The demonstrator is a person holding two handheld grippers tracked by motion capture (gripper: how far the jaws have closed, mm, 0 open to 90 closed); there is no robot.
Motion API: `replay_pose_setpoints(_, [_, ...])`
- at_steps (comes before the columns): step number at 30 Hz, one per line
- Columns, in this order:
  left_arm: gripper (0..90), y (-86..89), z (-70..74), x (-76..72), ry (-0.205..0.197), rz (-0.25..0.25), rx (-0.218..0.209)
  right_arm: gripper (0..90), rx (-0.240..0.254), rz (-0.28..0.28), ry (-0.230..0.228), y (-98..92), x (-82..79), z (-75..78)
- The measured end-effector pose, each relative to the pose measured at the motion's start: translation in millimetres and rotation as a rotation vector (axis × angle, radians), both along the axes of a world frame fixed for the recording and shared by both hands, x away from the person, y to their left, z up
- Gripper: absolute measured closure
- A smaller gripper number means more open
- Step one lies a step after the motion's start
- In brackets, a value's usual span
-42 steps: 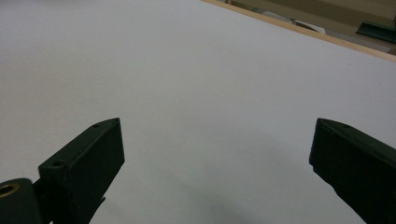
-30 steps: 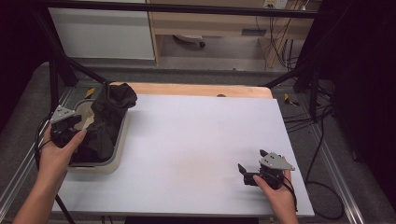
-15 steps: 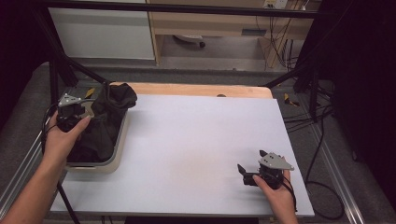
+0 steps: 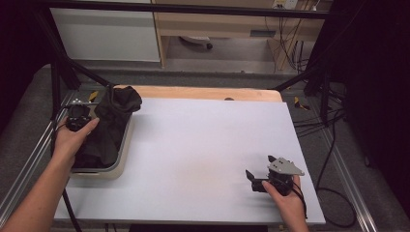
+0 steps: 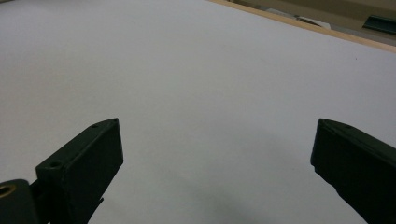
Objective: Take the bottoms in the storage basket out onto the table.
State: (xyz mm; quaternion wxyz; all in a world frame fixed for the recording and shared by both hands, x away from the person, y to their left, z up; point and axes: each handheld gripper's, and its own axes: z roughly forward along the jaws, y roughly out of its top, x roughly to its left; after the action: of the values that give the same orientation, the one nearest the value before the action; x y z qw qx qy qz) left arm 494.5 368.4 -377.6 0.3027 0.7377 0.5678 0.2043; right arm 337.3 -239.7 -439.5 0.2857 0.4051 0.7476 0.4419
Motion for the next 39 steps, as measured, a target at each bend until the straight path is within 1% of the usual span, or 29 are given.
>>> replay_pose_setpoints(1, [10.3, 0.1, -5.6, 2.5, 0.016, 0.006, 0.007, 3.0, -0.004, 0.005, -0.002, 0.8, -0.3, 0.2])
replay_pose_setpoints(2, [10.3, 0.1, -5.6, 2.5, 0.016, 0.006, 0.007, 3.0, -0.006, 0.007, -0.003, 0.9, -0.3, 0.1])
replay_pose_setpoints(3, [10.3, -0.4, -12.7, 4.6, 0.037, 0.01, 0.01, 3.0, -0.006, 0.009, -0.003, 1.0, -0.4, 0.1])
replay_pose_setpoints(4, [10.3, -1.2, -15.7, 5.3, 0.046, 0.009, 0.009, 3.0, -0.004, 0.01, -0.001, 1.0, -0.3, 0.1])
replay_pose_setpoints(7, [9.9, -4.8, -21.2, 6.2, 0.055, -0.008, 0.027, 3.0, -0.003, 0.012, 0.001, 0.9, 0.6, -0.3])
replay_pose_setpoints(10, [8.9, -5.7, -23.3, 6.9, 0.058, -0.004, 0.035, 3.0, -0.003, 0.013, 0.003, 1.1, 1.0, -0.6])
replay_pose_setpoints(12, [7.7, -4.5, -25.3, 8.1, 0.065, 0.003, 0.028, 3.0, -0.007, 0.016, 0.006, 2.2, 1.1, -0.8])
replay_pose_setpoints(13, [7.3, -3.1, -27.8, 9.7, 0.084, 0.0, 0.016, 2.9, -0.011, 0.023, 0.005, 3.3, 1.0, -1.0])
replay_pose_setpoints(14, [6.7, -3.1, -27.8, 9.7, 0.084, 0.0, 0.016, 2.9, -0.012, 0.026, 0.006, 4.0, 0.9, -1.2])
replay_pose_setpoints(17, [6.3, -3.7, -33.4, 11.8, 0.107, 0.007, 0.008, 2.8, -0.019, 0.03, 0.006, 5.0, 0.9, -1.4])
replay_pose_setpoints(18, [5.9, -4.2, -35.5, 12.6, 0.116, 0.006, 0.009, 2.8, -0.023, 0.032, 0.004, 5.1, 1.0, -1.6])
replay_pose_setpoints(19, [4.7, -4.2, -38.5, 14.3, 0.139, 0.005, 0.002, 2.8, -0.024, 0.033, 0.007, 5.1, 1.2, -1.8])
replay_pose_setpoints(20, [4.6, -4.2, -38.5, 14.3, 0.139, 0.005, 0.002, 2.8, -0.024, 0.033, 0.007, 5.1, 1.2, -1.8])
replay_pose_setpoints(22, [4.7, -4.8, -40.7, 15.6, 0.159, 0.003, 0.001, 2.8, -0.023, 0.032, 0.011, 5.0, 1.5, -2.0])
replay_pose_setpoints(23, [7.7, -5.6, -41.8, 16.3, 0.169, -0.008, -0.006, 2.8, -0.022, 0.032, 0.011, 5.0, 1.6, -2.1])
replay_pose_setpoints(24, [10.4, -5.6, -41.8, 16.3, 0.169, -0.008, -0.006, 2.8, -0.022, 0.033, 0.011, 5.3, 1.6, -2.1])
replay_pose_setpoints(25, [10.4, -5.7, -42.0, 16.4, 0.176, -0.014, -0.012, 2.8, -0.022, 0.033, 0.011, 5.3, 1.6, -2.1])
replay_pose_setpoints(26, [18.5, -6.3, -42.4, 16.3, 0.183, -0.021, -0.019, 2.8, -0.025, 0.036, 0.012, 6.1, 1.5, -2.1])
replay_pose_setpoints(27, [21.0, -6.8, -42.5, 16.3, 0.184, -0.024, -0.011, 2.9, -0.027, 0.038, 0.014, 6.6, 1.5, -2.1])
replay_pose_setpoints(29, [27.4, -7.9, -41.8, 15.7, 0.186, -0.025, -0.017, 2.8, -0.031, 0.04, 0.014, 7.0, 1.7, -2.2])
replay_pose_setpoints(30, [27.4, -7.5, -41.2, 15.6, 0.186, -0.026, -0.015, 2.9, -0.032, 0.041, 0.014, 7.4, 1.8, -2.4])
replay_pose_setpoints(31, [34.8, -7.3, -39.6, 14.9, 0.178, -0.033, -0.014, 2.9, -0.034, 0.044, 0.013, 8.0, 2.0, -2.4])
replay_pose_setpoints(32, [37.7, -7.3, -39.6, 14.9, 0.178, -0.033, -0.014, 2.9, -0.034, 0.044, 0.013, 8.0, 2.0, -2.4])
replay_pose_setpoints(34, [43.6, -5.9, -38.9, 13.7, 0.172, -0.03, -0.029, 2.9, -0.034, 0.045, 0.014, 8.5, 2.1, -2.3])
replay_pose_setpoints(35, [49.1, -5.0, -37.6, 12.9, 0.166, -0.028, -0.038, 2.9, -0.033, 0.047, 0.013, 9.0, 2.4, -2.3])
replay_pose_setpoints(36, [49.1, -4.5, -36.4, 12.0, 0.163, -0.026, -0.045, 2.9, -0.033, 0.047, 0.013, 9.0, 2.4, -2.3])
replay_pose_setpoints(37, [56.2, -3.8, -33.6, 10.0, 0.15, -0.026, -0.044, 2.9, -0.034, 0.048, 0.015, 9.8, 2.6, -2.4])
replay_pose_setpoints(38, [58.9, -3.8, -33.6, 10.0, 0.15, -0.026, -0.044, 2.9, -0.034, 0.048, 0.015, 9.8, 2.6, -2.4])
replay_pose_setpoints(39, [60.8, -3.8, -31.6, 8.6, 0.14, -0.029, -0.035, 2.9, -0.034, 0.049, 0.015, 10.8, 2.8, -2.3])
